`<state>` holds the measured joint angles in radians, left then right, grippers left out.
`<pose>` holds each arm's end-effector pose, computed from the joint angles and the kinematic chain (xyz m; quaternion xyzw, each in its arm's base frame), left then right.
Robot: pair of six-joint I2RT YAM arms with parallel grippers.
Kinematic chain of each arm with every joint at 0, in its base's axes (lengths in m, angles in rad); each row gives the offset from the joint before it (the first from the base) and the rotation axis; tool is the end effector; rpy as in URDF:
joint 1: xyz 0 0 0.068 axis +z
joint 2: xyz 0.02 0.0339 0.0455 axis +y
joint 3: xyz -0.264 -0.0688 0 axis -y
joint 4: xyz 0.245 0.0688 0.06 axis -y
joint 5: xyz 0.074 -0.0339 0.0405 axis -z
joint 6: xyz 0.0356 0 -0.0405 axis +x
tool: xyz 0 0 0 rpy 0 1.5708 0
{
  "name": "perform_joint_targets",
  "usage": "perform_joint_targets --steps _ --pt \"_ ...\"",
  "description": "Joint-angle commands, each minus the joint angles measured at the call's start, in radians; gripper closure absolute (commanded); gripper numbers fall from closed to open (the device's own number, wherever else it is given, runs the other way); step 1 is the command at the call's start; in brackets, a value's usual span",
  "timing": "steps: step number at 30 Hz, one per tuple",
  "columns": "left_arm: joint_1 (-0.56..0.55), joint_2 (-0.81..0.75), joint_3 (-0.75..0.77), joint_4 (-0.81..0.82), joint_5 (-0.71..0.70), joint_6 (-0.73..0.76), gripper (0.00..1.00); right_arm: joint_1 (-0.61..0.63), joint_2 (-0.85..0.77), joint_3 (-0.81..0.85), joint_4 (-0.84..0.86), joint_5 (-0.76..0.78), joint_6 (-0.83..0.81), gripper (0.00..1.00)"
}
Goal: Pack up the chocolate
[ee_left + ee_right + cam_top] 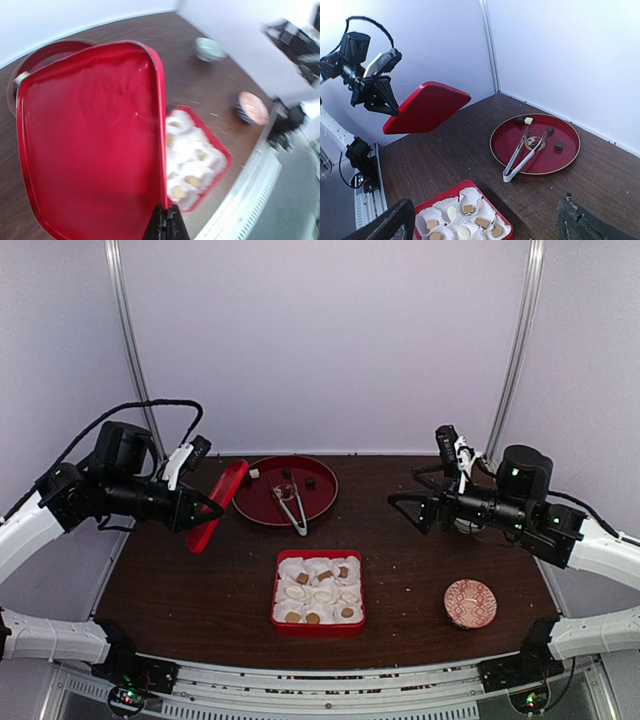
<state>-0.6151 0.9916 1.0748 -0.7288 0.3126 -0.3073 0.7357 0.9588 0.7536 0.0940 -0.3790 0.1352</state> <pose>0.1577 -0.1248 0.3497 0.2042 0.8629 -0.3209 0.3328 0.1593 0.1620 0.3265 -0.3365 0.6621 0.4035 0.5345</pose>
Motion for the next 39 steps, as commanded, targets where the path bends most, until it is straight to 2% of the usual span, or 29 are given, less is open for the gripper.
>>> perform_joint_targets --steps 1,7,13,17,21,29,33,39 --pt "-0.138 -0.041 0.041 0.027 0.175 0.075 1.00 0.061 -0.023 0.088 -0.127 -0.056 -0.239 0.03" --pt "-0.392 0.013 0.076 0.024 0.300 0.129 1.00 0.227 -0.034 0.161 -0.334 0.087 -0.453 0.03" --pt "-0.589 0.166 0.189 -0.081 0.314 0.209 1.00 0.403 -0.014 0.242 -0.516 0.176 -0.558 0.03" --pt "-0.635 0.225 0.239 -0.097 0.373 0.243 1.00 0.559 0.009 0.289 -0.636 0.268 -0.597 0.05" --pt "-0.644 0.245 0.287 -0.096 0.411 0.262 1.00 0.662 0.039 0.311 -0.696 0.300 -0.595 0.08" --pt "-0.664 0.259 0.341 -0.100 0.455 0.278 1.00 0.714 0.119 0.334 -0.703 0.346 -0.635 0.15" --pt "-0.670 0.262 0.329 -0.100 0.471 0.289 1.00 0.717 0.122 0.350 -0.684 0.322 -0.638 0.25" --pt "-0.670 0.283 0.335 -0.100 0.482 0.317 1.00 0.738 0.088 0.348 -0.641 0.288 -0.607 0.55"
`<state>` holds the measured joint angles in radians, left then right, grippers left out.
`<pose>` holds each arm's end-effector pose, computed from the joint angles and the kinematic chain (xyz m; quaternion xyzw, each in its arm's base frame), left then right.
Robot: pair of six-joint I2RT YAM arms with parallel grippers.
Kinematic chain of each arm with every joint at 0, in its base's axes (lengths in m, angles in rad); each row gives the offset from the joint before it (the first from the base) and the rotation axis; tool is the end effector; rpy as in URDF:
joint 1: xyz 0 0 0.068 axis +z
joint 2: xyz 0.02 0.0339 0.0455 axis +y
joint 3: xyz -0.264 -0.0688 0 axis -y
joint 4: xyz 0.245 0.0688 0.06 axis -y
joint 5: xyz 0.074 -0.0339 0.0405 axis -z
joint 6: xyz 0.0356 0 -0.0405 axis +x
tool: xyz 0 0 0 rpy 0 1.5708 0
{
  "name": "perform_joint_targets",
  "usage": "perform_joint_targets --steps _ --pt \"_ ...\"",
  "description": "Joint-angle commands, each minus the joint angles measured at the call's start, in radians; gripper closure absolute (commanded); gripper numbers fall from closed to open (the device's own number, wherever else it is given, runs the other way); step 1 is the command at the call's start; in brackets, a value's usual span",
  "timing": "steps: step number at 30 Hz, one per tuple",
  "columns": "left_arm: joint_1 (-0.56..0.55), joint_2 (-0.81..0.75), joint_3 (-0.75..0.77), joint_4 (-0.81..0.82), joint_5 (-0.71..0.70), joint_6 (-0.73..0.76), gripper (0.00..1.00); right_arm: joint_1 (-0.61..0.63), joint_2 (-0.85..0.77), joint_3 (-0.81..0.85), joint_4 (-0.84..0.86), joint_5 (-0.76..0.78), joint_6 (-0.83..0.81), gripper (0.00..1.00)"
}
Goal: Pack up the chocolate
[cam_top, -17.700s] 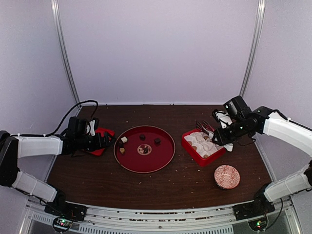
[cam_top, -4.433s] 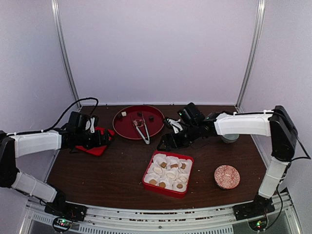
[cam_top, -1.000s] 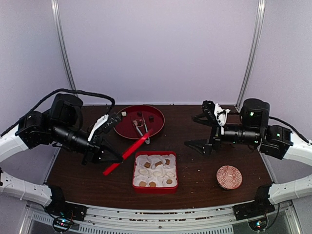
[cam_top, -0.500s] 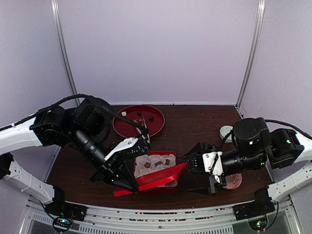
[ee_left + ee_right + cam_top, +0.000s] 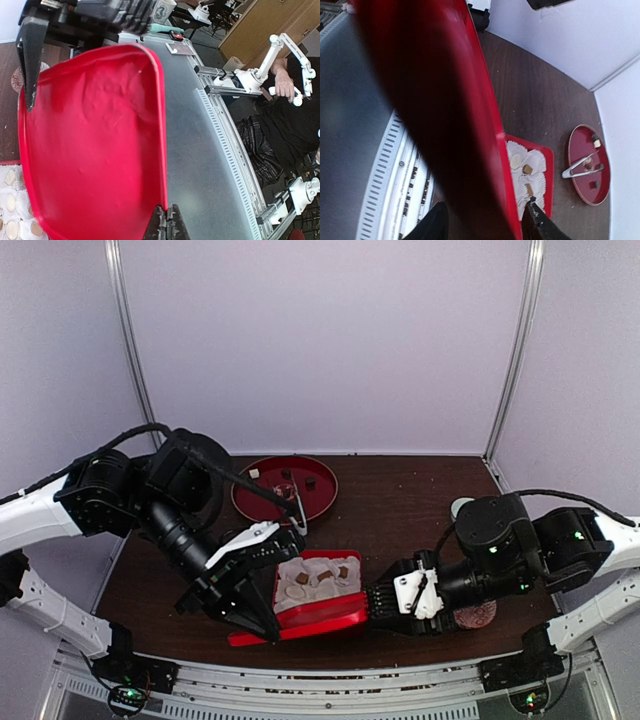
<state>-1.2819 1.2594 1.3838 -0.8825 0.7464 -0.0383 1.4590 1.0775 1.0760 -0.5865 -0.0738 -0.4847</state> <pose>0.0473 -0.2441 0.3859 0.6154 0.6113 -0.4902 0.0854 0.0232 0.2300 0.3449 -0.7375 0.4823 0.2495 0.4015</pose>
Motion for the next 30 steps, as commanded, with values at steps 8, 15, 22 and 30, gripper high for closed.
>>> perform_joint_targets --steps 8,15,22,30 --pt "-0.002 0.017 0.018 0.082 0.058 0.072 1.00 0.050 -0.010 0.031 0.025 -0.017 0.034 0.90" --pt "0.109 -0.127 -0.073 0.200 -0.107 -0.014 0.71 0.033 -0.052 -0.007 0.121 -0.006 0.155 1.00" --pt "0.315 -0.378 -0.224 0.350 -0.545 -0.186 0.13 -0.130 -0.131 -0.173 0.445 -0.159 0.485 1.00" --pt "0.634 -0.439 -0.362 0.339 -0.719 -0.438 0.03 -0.281 -0.053 -0.299 0.815 -0.157 0.918 1.00"
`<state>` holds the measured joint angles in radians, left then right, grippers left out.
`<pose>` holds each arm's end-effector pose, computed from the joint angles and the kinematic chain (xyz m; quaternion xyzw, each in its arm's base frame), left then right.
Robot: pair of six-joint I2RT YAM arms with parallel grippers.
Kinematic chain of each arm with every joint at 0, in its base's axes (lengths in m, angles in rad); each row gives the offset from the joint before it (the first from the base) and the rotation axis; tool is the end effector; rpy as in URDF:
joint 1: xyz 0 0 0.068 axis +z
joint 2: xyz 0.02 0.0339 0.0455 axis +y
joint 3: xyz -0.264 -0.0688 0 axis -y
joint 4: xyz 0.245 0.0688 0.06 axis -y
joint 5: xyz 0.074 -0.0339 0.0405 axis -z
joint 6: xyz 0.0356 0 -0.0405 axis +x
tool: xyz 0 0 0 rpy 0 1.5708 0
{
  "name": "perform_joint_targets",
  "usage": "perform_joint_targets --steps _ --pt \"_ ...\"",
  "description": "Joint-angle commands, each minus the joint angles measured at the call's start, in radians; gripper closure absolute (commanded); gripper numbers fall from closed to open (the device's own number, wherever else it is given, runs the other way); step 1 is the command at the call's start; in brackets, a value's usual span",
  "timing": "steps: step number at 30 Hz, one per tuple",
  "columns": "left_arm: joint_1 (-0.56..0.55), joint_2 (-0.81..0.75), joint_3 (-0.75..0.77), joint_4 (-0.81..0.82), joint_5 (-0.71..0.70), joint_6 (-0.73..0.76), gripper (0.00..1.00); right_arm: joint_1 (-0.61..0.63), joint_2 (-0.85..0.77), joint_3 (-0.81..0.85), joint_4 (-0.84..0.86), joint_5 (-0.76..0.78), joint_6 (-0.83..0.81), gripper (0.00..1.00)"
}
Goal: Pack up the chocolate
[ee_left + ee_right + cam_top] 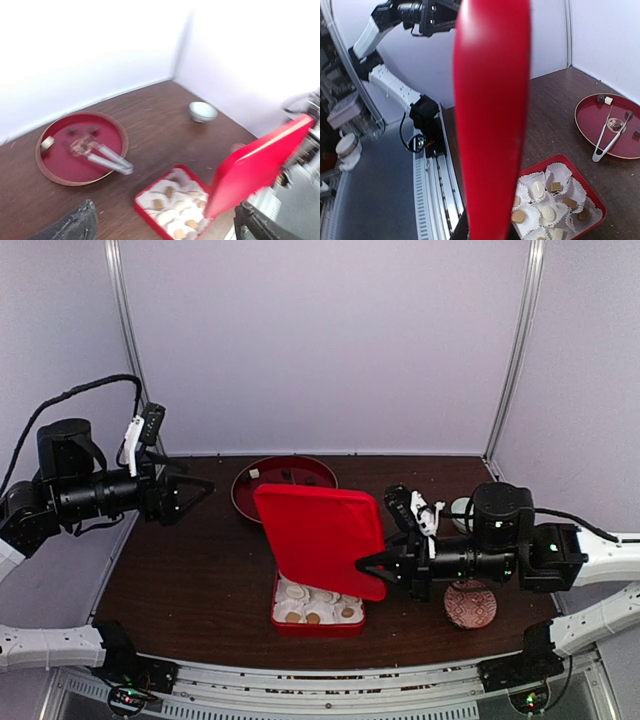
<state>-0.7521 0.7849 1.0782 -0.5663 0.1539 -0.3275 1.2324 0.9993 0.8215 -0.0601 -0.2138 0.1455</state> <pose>0.1099 -0.1103 0.3989 0.2128 0.7668 -0.3622 0.4854 0.0708 0.2239 0.3256 -0.4606 0.6348 0.4555 0.4212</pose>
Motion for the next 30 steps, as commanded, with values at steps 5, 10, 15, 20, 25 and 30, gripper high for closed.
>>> perform_joint_targets --steps 5,10,15,20,25,30 --pt "0.195 0.059 -0.142 0.042 -0.101 -0.218 0.03 -0.143 0.084 -0.135 0.533 -0.001 0.586 0.99" --pt "0.198 0.040 -0.247 0.120 -0.044 -0.253 0.06 -0.172 0.207 -0.220 0.745 0.027 0.846 0.99" --pt "0.196 0.045 -0.376 0.187 0.021 -0.273 0.12 -0.181 0.367 -0.229 0.898 -0.037 1.026 0.99" --pt "0.195 0.065 -0.480 0.270 0.100 -0.286 0.18 -0.180 0.546 -0.192 1.026 -0.136 1.147 0.97" --pt "0.186 0.104 -0.538 0.307 0.125 -0.279 0.22 -0.180 0.639 -0.147 1.032 -0.212 1.202 0.96" --pt "0.176 0.159 -0.587 0.361 0.137 -0.284 0.25 -0.192 0.622 -0.152 0.952 -0.237 1.196 0.96"
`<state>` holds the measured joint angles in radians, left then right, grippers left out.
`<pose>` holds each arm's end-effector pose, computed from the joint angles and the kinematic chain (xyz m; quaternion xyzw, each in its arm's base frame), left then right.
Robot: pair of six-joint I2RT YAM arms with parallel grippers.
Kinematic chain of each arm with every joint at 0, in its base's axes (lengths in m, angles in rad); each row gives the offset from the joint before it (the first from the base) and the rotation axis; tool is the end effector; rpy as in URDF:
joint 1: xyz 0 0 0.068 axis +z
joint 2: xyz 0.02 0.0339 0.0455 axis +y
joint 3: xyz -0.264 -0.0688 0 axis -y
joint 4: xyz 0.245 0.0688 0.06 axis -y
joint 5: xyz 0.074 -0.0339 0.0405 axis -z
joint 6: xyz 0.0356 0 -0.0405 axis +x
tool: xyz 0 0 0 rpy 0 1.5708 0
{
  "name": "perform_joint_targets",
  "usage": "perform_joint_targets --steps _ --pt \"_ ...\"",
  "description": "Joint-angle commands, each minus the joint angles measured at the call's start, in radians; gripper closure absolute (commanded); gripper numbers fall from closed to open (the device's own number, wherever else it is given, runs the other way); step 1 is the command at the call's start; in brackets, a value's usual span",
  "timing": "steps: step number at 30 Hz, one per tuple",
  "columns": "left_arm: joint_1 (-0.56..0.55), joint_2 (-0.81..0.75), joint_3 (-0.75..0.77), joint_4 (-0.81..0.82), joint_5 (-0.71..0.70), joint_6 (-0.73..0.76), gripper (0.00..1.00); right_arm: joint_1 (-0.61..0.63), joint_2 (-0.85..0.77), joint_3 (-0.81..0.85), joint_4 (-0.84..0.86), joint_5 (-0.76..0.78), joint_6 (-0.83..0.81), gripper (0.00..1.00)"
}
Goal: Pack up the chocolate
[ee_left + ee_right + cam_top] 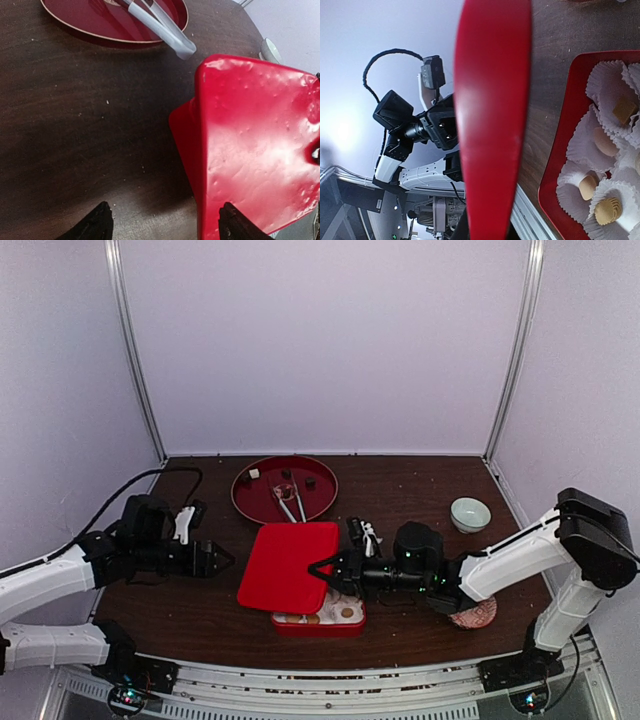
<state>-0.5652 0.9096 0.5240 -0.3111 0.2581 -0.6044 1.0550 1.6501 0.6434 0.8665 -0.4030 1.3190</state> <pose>0.1561 -0.1098 0.2157 0.0369 0.8994 -0.3289 0.2856 0.1498 0.2925 0.1868 -0.0328 0.7505 0.6524 0.1005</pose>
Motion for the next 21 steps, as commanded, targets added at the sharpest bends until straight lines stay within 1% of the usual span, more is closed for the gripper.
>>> perform_joint_targets --steps 1,6,9,14,16,21 --pt "-0.015 0.049 -0.039 0.119 0.035 -0.007 0.26 -0.019 -0.041 0.018 0.000 -0.051 0.019 0.96" --pt "-0.062 0.154 -0.050 0.214 0.045 -0.019 0.27 -0.045 -0.083 -0.020 -0.080 -0.086 0.004 0.95" --pt "-0.115 0.234 -0.022 0.238 0.033 -0.013 0.28 -0.062 -0.097 -0.056 -0.076 -0.104 0.016 0.95" --pt "-0.191 0.358 0.027 0.285 0.016 -0.023 0.33 -0.074 -0.098 -0.094 -0.030 -0.142 0.060 0.95" --pt "-0.200 0.380 0.033 0.300 0.011 -0.033 0.35 -0.081 -0.102 -0.117 -0.010 -0.148 0.075 0.95" --pt "-0.200 0.379 0.027 0.317 0.009 -0.040 0.36 -0.110 -0.115 -0.145 -0.016 -0.172 0.068 0.95"
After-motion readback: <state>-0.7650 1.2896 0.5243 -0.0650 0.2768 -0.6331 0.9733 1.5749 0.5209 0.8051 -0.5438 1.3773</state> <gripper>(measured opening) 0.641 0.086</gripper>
